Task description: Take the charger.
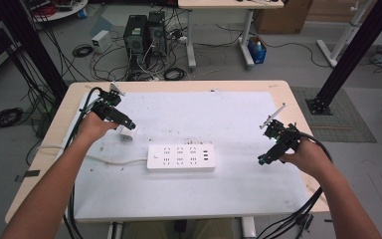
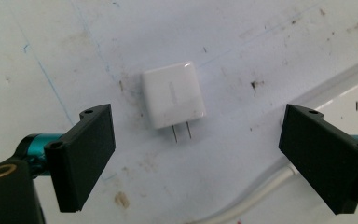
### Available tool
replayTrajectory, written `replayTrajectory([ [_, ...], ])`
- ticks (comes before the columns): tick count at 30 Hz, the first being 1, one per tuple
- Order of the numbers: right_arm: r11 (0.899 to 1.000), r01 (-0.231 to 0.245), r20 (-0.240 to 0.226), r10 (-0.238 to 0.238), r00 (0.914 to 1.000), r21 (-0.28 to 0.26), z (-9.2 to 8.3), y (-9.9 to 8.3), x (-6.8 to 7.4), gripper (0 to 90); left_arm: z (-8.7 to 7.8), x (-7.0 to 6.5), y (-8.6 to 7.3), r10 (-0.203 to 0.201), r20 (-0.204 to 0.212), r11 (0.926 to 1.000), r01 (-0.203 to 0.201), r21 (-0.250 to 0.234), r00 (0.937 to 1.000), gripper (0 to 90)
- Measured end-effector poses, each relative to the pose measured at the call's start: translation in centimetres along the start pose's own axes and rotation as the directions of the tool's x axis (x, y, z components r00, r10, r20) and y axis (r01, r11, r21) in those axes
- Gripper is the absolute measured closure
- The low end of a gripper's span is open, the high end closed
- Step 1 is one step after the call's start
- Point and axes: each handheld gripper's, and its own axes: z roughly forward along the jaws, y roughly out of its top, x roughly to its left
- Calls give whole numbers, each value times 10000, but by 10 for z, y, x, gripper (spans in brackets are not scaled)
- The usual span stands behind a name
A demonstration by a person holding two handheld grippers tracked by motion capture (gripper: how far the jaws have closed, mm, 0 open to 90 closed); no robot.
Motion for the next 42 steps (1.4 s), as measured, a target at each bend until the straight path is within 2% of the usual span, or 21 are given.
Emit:
replayTrajectory([
  [6, 9998, -186, -2, 185, 9998, -103, 0, -1, 0, 26, 18, -2, 7, -166, -93, 9998, 167, 58, 9998, 107],
  [7, 10000, -34, 26, 35, 10000, -62, -1, -1, 0, 26, 21, -3, 8, -216, -73, 9998, 217, 36, 9997, 107],
  [11, 9999, -110, -32, 110, 9999, -37, 0, -2, 2, 26, 32, -5, 10, -321, -78, 9995, 322, 35, 9995, 107],
  [15, 9999, -137, -36, 136, 9999, -81, -1, -4, 0, 26, 42, -4, 10, -389, -273, 9991, 394, 175, 9989, 108],
  [17, 10000, -79, -13, 79, 10000, -53, 0, -5, -1, 26, 47, -2, 9, -547, -340, 9983, 554, 198, 9979, 108],
  [18, 9996, -254, -51, 253, 9997, -118, 0, -5, 0, 26, 47, -2, 9, -547, -340, 9983, 554, 198, 9979, 108],
  [22, 9998, -164, -95, 163, 9998, -75, 2, -5, -1, 26, 61, 1, 4, -920, -436, 9955, 928, 170, 9948, 108],
  [24, 9999, -163, -120, 163, 9998, -52, 3, -5, 0, 26, 66, 2, 2, -889, -555, 9956, 904, 261, 9945, 108],
  [26, 9998, -166, -177, 164, 9997, -60, 5, -5, 0, 26, 69, 4, 1, -770, -846, 9961, 804, 374, 9934, 108],
  [27, 9999, -107, -224, 106, 9997, -47, 5, -5, 0, 26, 70, 4, 1, -864, -883, 9952, 901, 386, 9923, 110],
  [30, 9999, -144, -254, 145, 9996, 12, 5, -5, -1, 26, 74, 6, -1, -961, -807, 9941, 998, 430, 9921, 117],
  [31, 9998, -217, -263, 217, 9994, -14, 5, -6, -1, 26, 75, 7, -1, -886, -776, 9945, 925, 490, 9930, 146],
  [33, 9999, -132, -261, 132, 9996, -6, 5, -7, -2, 26, 77, 7, -3, -1001, -721, 9938, 1032, 405, 9924, 168],
  [35, 9998, -188, -305, 186, 9994, -66, 6, -7, -2, 26, 80, 7, -4, -766, -602, 9949, 803, 612, 9952, 198],
  [39, 9996, -272, -312, 271, 9991, -12, 7, -8, -3, 26, 82, 6, -6, -784, -649, 9945, 826, 647, 9948, 230],
  [42, 9996, -291, -326, 291, 9990, -2, 7, -8, -3, 26, 81, 7, -6, -618, -666, 9955, 663, 677, 9959, 259],
])
